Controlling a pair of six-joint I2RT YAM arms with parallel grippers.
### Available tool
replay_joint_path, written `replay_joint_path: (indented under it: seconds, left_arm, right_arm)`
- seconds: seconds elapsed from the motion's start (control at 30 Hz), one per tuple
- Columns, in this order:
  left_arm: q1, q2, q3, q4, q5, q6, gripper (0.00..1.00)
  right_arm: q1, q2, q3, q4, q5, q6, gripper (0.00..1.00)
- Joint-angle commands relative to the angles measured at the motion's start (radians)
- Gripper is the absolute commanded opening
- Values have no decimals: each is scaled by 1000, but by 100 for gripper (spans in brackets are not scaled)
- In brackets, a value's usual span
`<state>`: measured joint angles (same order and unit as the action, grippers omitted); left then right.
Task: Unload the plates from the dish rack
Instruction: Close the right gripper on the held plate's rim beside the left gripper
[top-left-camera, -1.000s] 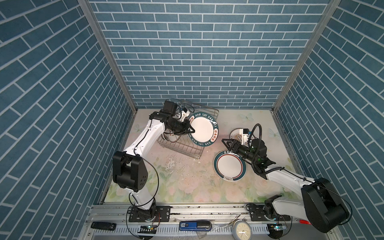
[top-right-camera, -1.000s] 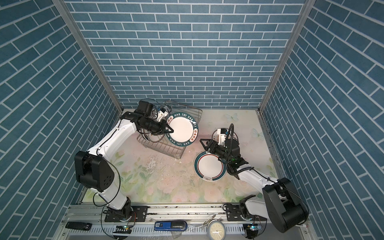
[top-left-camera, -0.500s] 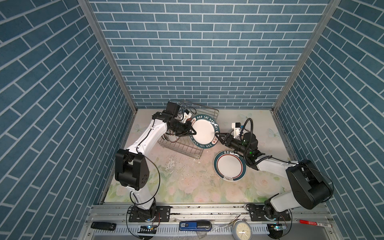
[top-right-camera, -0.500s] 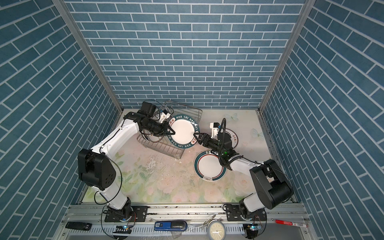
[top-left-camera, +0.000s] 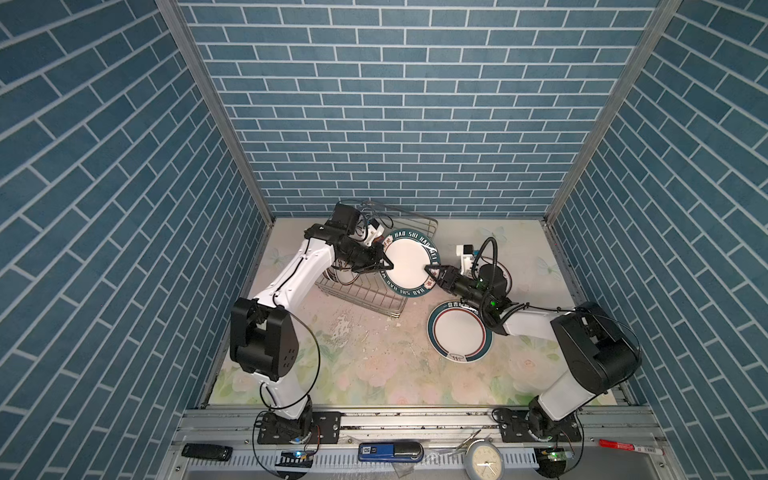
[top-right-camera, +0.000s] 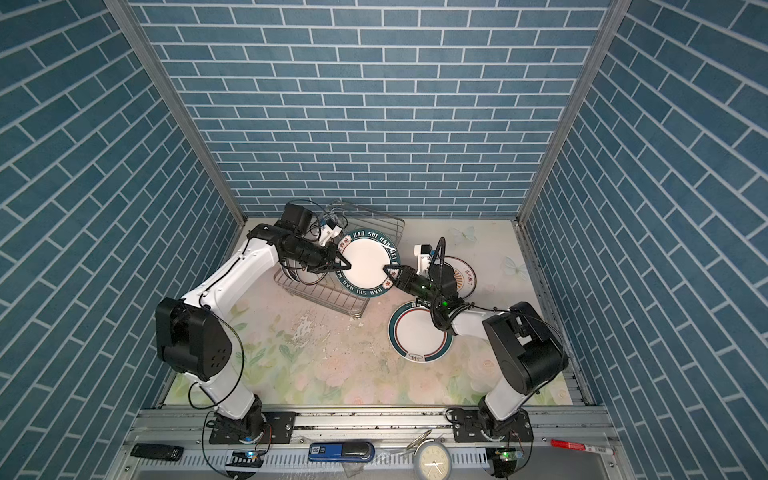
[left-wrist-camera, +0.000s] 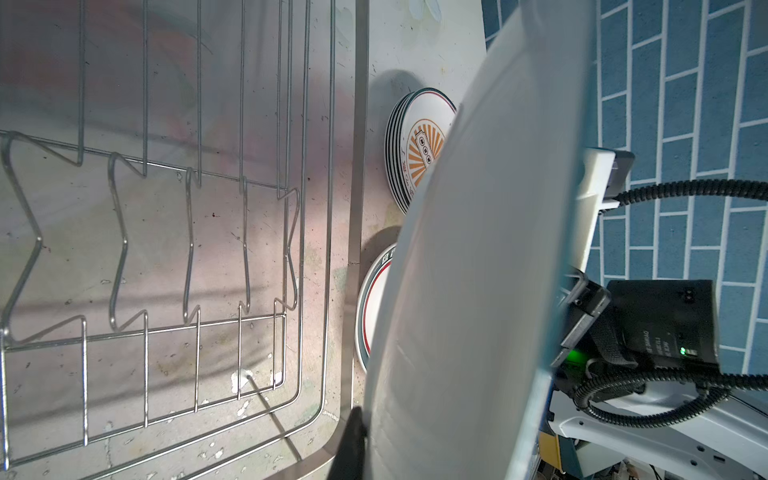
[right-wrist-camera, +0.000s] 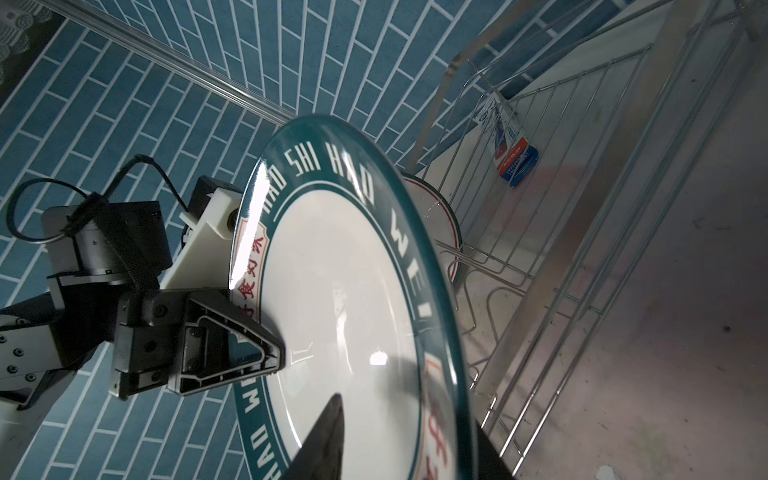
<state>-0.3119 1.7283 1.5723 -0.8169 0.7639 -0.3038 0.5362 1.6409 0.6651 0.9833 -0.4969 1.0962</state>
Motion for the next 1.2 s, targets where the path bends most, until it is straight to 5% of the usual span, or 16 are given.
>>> replay_joint_path:
  seconds: [0.0,0.4,0.5,0.7,0.93,1.17]
  left_arm:
    - [-4,-9,20,18,21,-2,4]
    - [-4,-18,4,43,15,-12,9]
    - [-4,-19,4,44,19,-17,19]
    - [-3,-23,8,39,4,-15,37]
    - [9,-61,4,36,-51,-3,45]
    - [52,-120,-16,57,-121,-9,52]
  right_arm:
    - [16,27,51,151,-49,50,35]
    - [33,88,83,240,-73,97,11]
    - [33,87,87,245,-81,99,1]
    - [32,66,84,231,-73,88,0]
    - [16,-18,108,18,-38,-23,0]
    - [-1,-193,168,-377,71,-233,0]
